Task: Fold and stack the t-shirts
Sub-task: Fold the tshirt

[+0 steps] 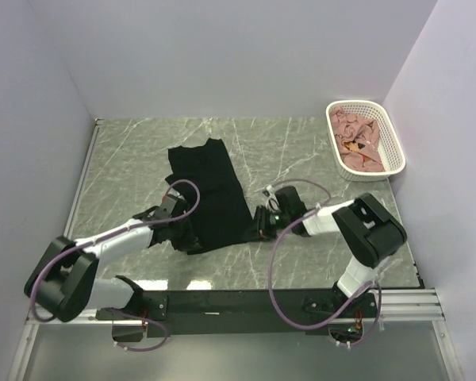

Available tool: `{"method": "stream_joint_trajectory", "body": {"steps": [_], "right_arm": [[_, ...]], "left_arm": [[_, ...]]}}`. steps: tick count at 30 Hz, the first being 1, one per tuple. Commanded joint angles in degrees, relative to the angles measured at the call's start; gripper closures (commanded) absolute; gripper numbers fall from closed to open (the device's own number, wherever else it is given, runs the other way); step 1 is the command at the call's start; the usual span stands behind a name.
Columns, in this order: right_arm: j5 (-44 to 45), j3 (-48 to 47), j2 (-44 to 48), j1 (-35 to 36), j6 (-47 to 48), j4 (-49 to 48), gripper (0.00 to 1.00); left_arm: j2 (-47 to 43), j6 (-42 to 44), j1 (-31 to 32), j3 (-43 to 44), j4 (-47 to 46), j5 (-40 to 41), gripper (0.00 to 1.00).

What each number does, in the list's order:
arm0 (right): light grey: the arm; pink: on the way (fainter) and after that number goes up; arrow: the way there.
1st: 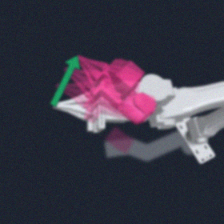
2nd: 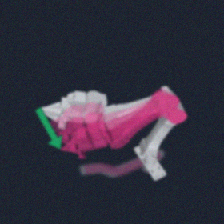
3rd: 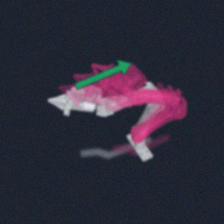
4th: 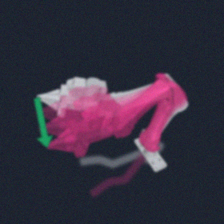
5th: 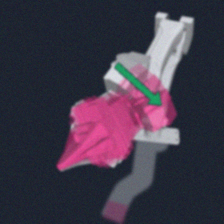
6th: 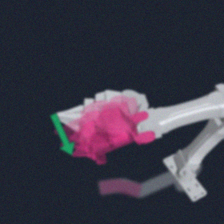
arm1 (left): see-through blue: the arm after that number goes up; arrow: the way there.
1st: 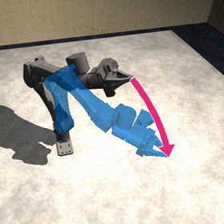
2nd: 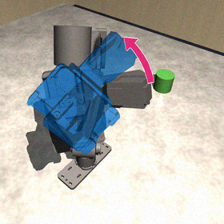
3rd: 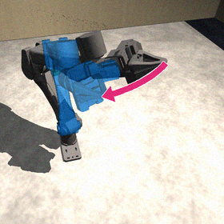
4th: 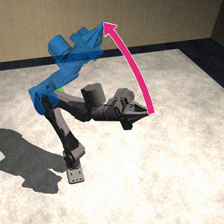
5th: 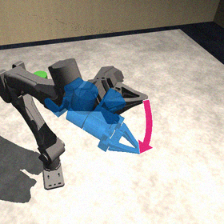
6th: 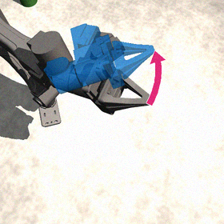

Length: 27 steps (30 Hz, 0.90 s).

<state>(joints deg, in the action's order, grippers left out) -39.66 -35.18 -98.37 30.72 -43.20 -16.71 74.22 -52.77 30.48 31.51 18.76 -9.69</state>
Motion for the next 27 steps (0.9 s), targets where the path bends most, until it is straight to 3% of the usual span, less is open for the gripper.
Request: {"method": "stream_joint_trajectory", "body": {"steps": [1, 6, 12, 16, 20, 27], "right_arm": [[-0.59, 11.33, 5.44, 0.04, -6.27, -1.38, 0.68], [-0.85, 15.05, 13.28, 0.39, -10.15, -3.86, 0.68], [-2.35, 9.53, 19.09, 1.09, -6.55, -0.79, 0.65], [-3.93, 3.29, 15.5, 1.89, -3.47, -0.78, 0.64], [-3.93, 0.91, 7.86, 1.8, -2.15, -4.19, 0.64], [-4.89, 4.58, -4.54, -2.23, -4.35, -14.21, 0.66]], "left_arm": [[-5.03, -1.01, 0.81, -3.99, 9.0, -1.82, 0.78], [-14.61, -4.53, 1.34, -5.23, 11.99, -2.88, 0.77], [-21.12, -7.34, 1.34, -0.13, 15.07, 0.64, 0.76], [-19.91, -8.75, 1.34, -0.3, 12.79, 1.78, 0.76], [-15.17, -11.82, 1.25, -4.25, 7.96, 4.94, 0.85], [-16.2, -20.6, 1.16, -11.2, 7.51, 6.18, 0.9]]}}
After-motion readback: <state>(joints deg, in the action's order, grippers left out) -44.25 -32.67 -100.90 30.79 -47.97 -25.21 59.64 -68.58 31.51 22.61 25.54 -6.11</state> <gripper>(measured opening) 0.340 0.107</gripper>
